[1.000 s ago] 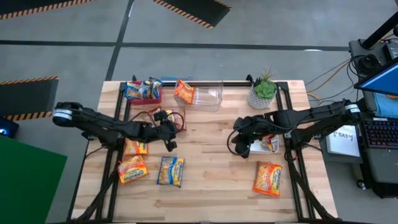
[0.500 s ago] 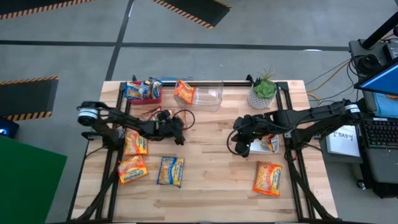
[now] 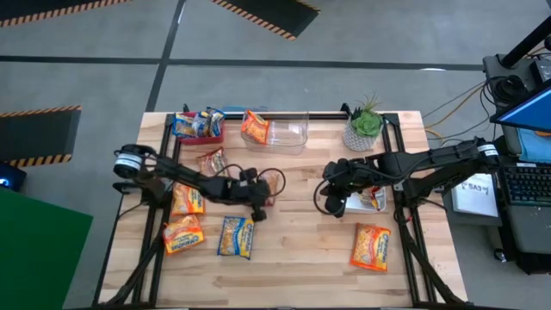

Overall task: Sort Maruchan noodles
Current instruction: Put the red noodle pack into the white bin

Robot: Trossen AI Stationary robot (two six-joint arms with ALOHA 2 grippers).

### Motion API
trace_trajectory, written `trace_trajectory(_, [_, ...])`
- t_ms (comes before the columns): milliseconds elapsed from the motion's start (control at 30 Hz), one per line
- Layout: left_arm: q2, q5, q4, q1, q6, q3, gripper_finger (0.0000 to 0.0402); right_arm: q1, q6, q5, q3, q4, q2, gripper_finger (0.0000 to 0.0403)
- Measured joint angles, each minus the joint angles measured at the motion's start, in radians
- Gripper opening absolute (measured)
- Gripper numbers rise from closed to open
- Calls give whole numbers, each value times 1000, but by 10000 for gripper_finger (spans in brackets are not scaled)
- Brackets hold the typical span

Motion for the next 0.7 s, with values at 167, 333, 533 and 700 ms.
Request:
trace_trajectory(167, [-48,74,-1,-44,109,10,37,0,17,2,-8,36,20,9])
trace_trajectory(333, [-126,167,-1,-70,213,-33,37,-1,18,1,-11,92,80,9])
trace_trajectory(533, [-267,173,40,-71,175,-139,37,-20,18,-1,-12,166,180,9])
trace_trajectory(700, [-361,176,138,-76,125,-257,37,-67,10,-8,-6,220,248,9])
